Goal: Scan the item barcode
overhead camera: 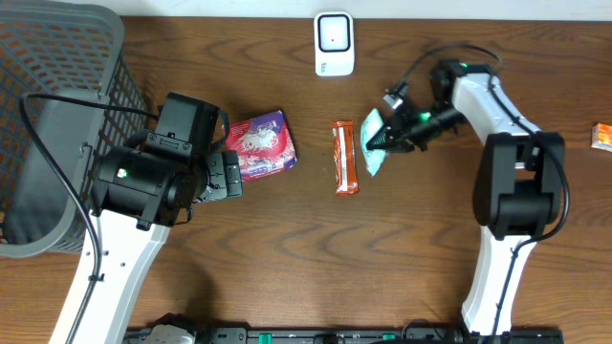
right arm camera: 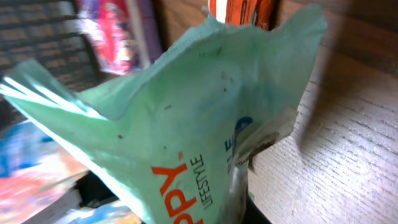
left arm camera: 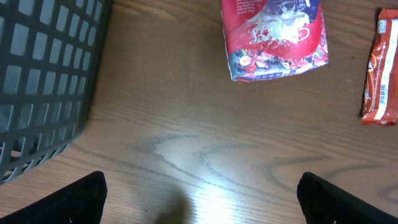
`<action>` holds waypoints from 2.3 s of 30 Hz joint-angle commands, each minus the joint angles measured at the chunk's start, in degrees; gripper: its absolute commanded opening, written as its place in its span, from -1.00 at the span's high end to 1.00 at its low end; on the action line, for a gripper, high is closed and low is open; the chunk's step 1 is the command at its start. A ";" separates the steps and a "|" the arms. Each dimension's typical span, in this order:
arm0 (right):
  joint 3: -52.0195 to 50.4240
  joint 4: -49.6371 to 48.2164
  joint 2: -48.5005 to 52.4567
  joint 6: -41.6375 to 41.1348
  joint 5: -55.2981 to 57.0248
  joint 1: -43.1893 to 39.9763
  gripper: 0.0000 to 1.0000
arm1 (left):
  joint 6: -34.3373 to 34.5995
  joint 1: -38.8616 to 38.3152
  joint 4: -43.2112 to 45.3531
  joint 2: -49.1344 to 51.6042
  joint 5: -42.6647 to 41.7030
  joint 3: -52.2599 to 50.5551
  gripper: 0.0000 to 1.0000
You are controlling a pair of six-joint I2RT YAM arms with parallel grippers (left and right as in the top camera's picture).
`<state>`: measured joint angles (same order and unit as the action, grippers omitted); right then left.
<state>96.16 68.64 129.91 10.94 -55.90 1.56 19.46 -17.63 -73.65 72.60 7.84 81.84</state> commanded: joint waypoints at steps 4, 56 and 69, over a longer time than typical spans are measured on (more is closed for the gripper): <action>-10.21 -10.23 0.83 -4.24 -7.65 -5.66 0.77 | -0.11 0.31 -0.26 0.07 0.17 -0.24 -0.96; 17.22 16.04 -6.82 -23.98 55.98 8.31 -0.40 | -0.11 0.31 -0.26 0.07 0.17 -0.24 -0.96; -2.60 4.92 -6.80 -40.48 66.95 9.79 -0.54 | -0.13 0.31 -0.26 0.07 0.17 -0.24 -0.96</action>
<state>97.14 75.77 122.93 -25.08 9.93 11.16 19.46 -17.63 -73.63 72.62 7.86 81.84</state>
